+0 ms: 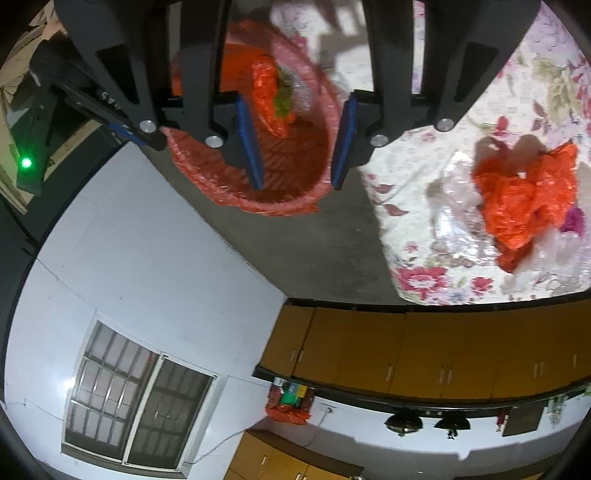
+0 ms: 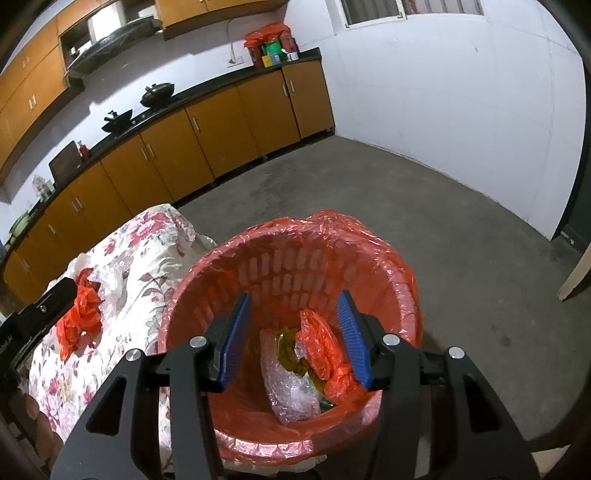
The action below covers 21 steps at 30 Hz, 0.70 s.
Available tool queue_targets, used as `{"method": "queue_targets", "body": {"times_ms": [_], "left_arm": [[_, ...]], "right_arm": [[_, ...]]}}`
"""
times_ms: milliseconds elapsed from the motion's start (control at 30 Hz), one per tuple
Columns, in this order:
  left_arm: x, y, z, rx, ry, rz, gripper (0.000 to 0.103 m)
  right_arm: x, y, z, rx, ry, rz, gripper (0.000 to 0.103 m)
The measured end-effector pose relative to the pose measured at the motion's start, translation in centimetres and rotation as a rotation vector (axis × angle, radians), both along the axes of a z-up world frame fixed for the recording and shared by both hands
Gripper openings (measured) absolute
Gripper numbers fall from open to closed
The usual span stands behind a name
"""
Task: Collect trash
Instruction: 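Move both open tools back toward the remaining trash on the table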
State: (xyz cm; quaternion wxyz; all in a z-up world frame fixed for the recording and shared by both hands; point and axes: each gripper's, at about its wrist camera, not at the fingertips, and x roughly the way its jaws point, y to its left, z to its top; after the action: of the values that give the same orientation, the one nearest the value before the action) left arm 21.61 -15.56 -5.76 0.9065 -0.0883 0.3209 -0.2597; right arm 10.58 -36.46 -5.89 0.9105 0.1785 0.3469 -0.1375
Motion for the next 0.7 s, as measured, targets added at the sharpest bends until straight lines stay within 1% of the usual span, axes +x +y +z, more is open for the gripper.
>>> {"method": "queue_targets", "body": {"times_ms": [33,133,400,567,700], "left_arm": [[-0.1,0.5,-0.1,0.006,-0.003,0.011,0.044],[-0.1,1.9,-0.1,0.026,-0.008,0.049,0.048],[0.1,7.1,-0.5,0.074,-0.012,0.158,0.051],[0.5,11.8,-1.0,0.105,-0.004,0.251,0.051],[1.0,16.0,-1.2,0.144,-0.013,0.335,0.055]], "right_arm": [[0.0,0.3,0.1,-0.008,-0.001,0.007,0.05],[0.2,1.1,0.2,-0.022,-0.006,0.033,0.05],[1.0,4.0,0.8,-0.054,-0.014,0.107,0.05],[1.8,6.0,0.9,-0.058,-0.013,0.155,0.05],[2.8,8.6,0.9,-0.068,-0.014,0.215,0.05]]}}
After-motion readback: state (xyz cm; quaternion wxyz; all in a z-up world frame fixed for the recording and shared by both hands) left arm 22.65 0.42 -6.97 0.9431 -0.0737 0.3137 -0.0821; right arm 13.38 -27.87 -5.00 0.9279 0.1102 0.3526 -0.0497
